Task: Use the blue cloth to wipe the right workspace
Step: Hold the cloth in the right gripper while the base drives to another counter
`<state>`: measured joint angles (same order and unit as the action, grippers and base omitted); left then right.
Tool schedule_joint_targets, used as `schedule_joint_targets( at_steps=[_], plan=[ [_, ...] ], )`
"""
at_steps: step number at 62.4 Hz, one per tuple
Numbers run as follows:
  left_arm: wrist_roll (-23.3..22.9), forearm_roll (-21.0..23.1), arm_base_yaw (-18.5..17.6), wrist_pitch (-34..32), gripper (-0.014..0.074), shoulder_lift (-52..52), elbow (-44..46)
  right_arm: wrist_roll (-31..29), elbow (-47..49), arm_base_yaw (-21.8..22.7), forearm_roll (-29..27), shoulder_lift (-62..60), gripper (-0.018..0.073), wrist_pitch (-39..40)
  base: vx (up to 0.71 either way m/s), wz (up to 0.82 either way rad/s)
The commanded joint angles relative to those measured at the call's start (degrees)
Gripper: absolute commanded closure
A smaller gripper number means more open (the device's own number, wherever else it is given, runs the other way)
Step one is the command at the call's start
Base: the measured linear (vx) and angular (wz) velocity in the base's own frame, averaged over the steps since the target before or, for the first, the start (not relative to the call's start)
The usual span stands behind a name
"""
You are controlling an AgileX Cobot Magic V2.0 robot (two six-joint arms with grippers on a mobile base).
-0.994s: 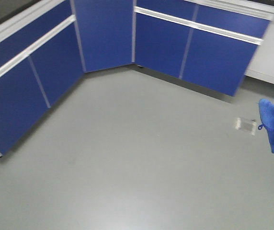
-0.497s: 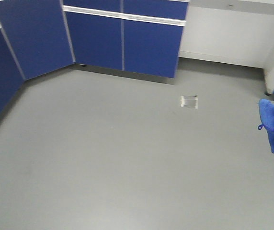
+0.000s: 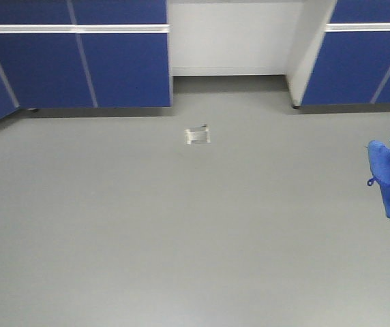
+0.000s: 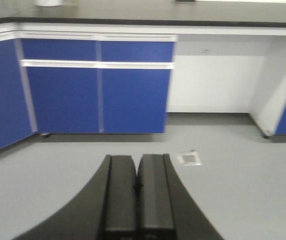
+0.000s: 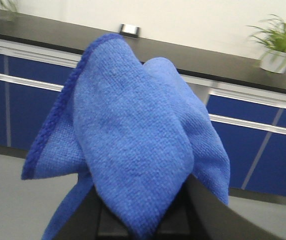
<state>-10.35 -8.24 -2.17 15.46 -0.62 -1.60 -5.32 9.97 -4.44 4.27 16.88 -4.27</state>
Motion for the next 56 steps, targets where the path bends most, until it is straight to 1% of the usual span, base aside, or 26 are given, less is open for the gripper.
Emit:
schedule_joint_targets(
  at_steps=[1, 31, 45, 56],
  plan=[
    [-0.49, -0.06, -0.25, -4.92, 0.0602, -0.84, -1.74, -0.24, 1.60, 0.26, -0.02, 0.39, 0.0564, 4.91, 0.06, -0.53],
    [-0.49, -0.06, -0.25, -4.92, 0.0602, -0.84, -1.74, -0.24, 1.60, 0.26, -0.02, 0.39, 0.0564, 4.91, 0.13, -0.51],
    [-0.49, -0.06, -0.25, -4.92, 0.0602, -0.84, -1.74, -0.24, 1.60, 0.26, -0.02, 0.39, 0.0564, 4.91, 0.18, -0.33],
    [-0.49, -0.06, -0.25, -4.92, 0.0602, -0.84, -1.74, -0.24, 1.60, 0.26, -0.02, 0.39, 0.0564, 4.91, 0.23, -0.15]
  ],
)
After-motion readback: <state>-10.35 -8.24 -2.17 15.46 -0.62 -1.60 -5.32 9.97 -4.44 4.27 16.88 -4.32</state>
